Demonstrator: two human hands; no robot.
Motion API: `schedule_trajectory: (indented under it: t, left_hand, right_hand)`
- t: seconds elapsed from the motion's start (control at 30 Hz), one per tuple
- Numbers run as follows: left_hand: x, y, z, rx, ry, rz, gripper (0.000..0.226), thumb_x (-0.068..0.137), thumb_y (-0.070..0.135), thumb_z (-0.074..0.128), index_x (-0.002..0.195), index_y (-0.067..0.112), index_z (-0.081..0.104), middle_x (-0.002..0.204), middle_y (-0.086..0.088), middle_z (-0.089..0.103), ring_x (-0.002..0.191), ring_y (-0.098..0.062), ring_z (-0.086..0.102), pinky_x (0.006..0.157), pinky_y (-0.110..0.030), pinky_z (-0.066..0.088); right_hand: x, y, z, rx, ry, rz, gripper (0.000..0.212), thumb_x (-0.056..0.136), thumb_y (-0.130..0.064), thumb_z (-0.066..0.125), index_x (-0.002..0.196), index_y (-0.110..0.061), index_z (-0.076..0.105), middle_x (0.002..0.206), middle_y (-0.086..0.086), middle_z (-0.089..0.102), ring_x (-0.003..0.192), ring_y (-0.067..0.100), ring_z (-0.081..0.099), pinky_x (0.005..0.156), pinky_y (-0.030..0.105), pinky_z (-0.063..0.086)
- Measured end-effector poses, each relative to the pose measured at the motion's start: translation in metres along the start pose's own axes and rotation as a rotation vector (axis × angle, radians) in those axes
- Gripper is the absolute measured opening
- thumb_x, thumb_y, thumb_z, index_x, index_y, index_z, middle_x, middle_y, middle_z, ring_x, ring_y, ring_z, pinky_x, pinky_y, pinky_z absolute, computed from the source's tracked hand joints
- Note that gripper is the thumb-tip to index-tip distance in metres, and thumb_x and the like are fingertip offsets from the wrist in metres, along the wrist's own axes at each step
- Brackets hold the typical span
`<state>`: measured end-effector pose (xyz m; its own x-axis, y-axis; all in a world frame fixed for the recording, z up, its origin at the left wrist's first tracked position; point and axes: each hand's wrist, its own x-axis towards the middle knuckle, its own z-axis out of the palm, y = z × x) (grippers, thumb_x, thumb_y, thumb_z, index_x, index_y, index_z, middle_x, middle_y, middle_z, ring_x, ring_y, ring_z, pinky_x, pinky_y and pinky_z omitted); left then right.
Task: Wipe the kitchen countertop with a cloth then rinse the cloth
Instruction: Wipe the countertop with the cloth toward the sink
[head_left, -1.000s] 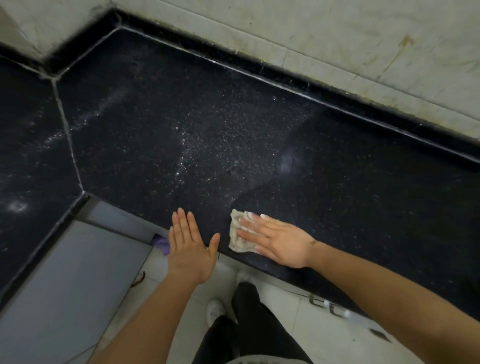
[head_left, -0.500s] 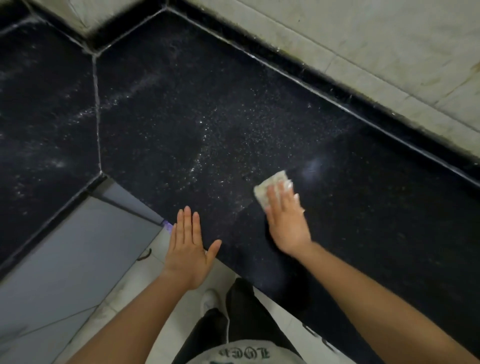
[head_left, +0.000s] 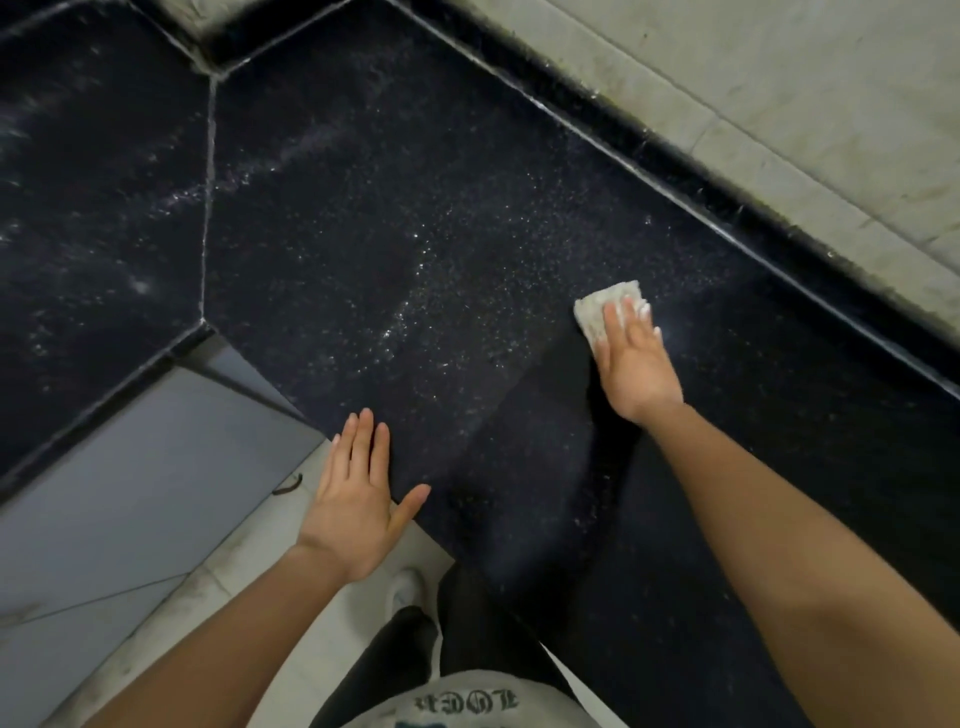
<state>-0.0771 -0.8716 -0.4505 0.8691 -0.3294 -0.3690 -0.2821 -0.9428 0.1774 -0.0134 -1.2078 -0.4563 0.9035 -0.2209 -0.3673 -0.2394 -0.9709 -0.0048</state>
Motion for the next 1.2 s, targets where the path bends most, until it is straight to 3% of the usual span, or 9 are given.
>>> schedule_trajectory:
  t: [0.13,0.27,0.4,0.57,0.7,0.87,0.97,1.1,1.2]
  left_hand:
    - [0.003,0.007,-0.005,0.05,0.002,-0.024,0.098,0.079,0.069,-0.008,0.149,0.002,0.007,0.157,-0.016,0.0,0.145,-0.029,-0.007,0.114,-0.038,-0.012]
    - [0.005,0.01,-0.003,0.054,-0.022,-0.048,0.088,0.092,0.062,0.006,0.137,-0.006,0.039,0.147,-0.025,0.033,0.139,-0.037,0.027,0.118,-0.04,-0.001]
    - [0.01,0.01,-0.011,-0.041,0.058,-0.052,0.075,0.096,0.054,0.012,0.123,-0.002,0.053,0.134,-0.021,0.046,0.133,-0.033,0.033,0.116,-0.035,-0.01]
    - [0.031,0.021,-0.013,-0.114,0.169,-0.048,0.075,0.091,0.056,0.005,0.147,0.009,0.02,0.156,-0.01,0.011,0.145,-0.02,-0.007,0.112,-0.03,-0.021]
    - [0.05,0.031,-0.013,-0.104,0.161,-0.054,0.076,0.085,0.059,-0.007,0.145,0.013,-0.014,0.154,-0.001,-0.021,0.139,-0.014,-0.026,0.112,-0.033,-0.019]
    - [0.083,0.05,-0.024,-0.07,0.146,-0.011,0.075,0.082,0.059,-0.014,0.141,0.013,-0.022,0.151,-0.002,-0.027,0.139,-0.016,-0.028,0.111,-0.034,-0.019]
    - [0.109,0.071,-0.033,-0.042,0.141,0.025,0.083,0.075,0.061,-0.028,0.14,0.009,-0.023,0.151,-0.006,-0.026,0.139,-0.018,-0.027,0.112,-0.035,-0.019]
    - [0.142,0.097,-0.042,-0.041,0.092,0.006,0.093,0.071,0.069,-0.02,0.138,0.005,-0.026,0.153,-0.013,-0.024,0.139,-0.021,-0.027,0.111,-0.035,-0.021]
    - [0.159,0.107,-0.049,-0.01,0.055,-0.019,0.097,0.076,0.073,-0.01,0.138,0.001,-0.027,0.152,-0.016,-0.028,0.14,-0.025,-0.027,0.112,-0.036,-0.02]
  right_hand:
    - [-0.008,-0.043,0.001,0.246,0.112,0.182,0.052,0.103,-0.025,0.019,0.151,-0.008,0.006,0.158,0.016,-0.001,0.145,0.034,-0.004,0.118,0.044,0.003]
    - [-0.063,-0.088,0.033,0.099,0.19,-0.326,0.051,0.098,-0.024,0.025,0.142,-0.001,0.035,0.148,0.023,0.032,0.137,0.041,0.028,0.108,0.052,0.033]
    - [-0.087,-0.076,0.041,-0.028,0.11,-0.789,0.05,0.099,-0.031,0.028,0.146,-0.015,0.03,0.154,0.007,0.029,0.143,0.026,0.022,0.117,0.04,0.02]
    - [-0.029,-0.031,0.015,-0.102,0.077,-0.562,0.051,0.094,-0.027,0.028,0.139,-0.008,0.043,0.144,0.014,0.045,0.134,0.032,0.039,0.104,0.048,0.04]
    - [0.017,0.031,-0.003,-0.006,0.116,-0.116,0.052,0.1,-0.024,0.01,0.151,-0.012,0.013,0.159,0.013,0.005,0.145,0.032,0.0,0.117,0.042,0.005]
    - [0.031,0.034,-0.009,0.249,0.162,0.22,0.05,0.104,-0.027,0.018,0.151,-0.01,0.012,0.158,0.014,0.006,0.146,0.032,0.001,0.118,0.043,0.005]
    - [0.007,0.005,0.005,0.182,0.24,-0.035,0.057,0.101,-0.033,0.011,0.144,-0.002,0.032,0.152,0.021,0.024,0.14,0.04,0.021,0.112,0.055,0.025]
    - [-0.033,0.001,0.02,0.035,0.192,-0.508,0.05,0.102,-0.034,0.019,0.145,-0.013,0.031,0.154,0.009,0.026,0.142,0.026,0.021,0.117,0.042,0.018]
    - [-0.018,0.033,0.014,0.017,0.158,-0.535,0.05,0.099,-0.035,0.028,0.146,-0.017,0.034,0.153,0.005,0.028,0.142,0.022,0.021,0.115,0.039,0.023]
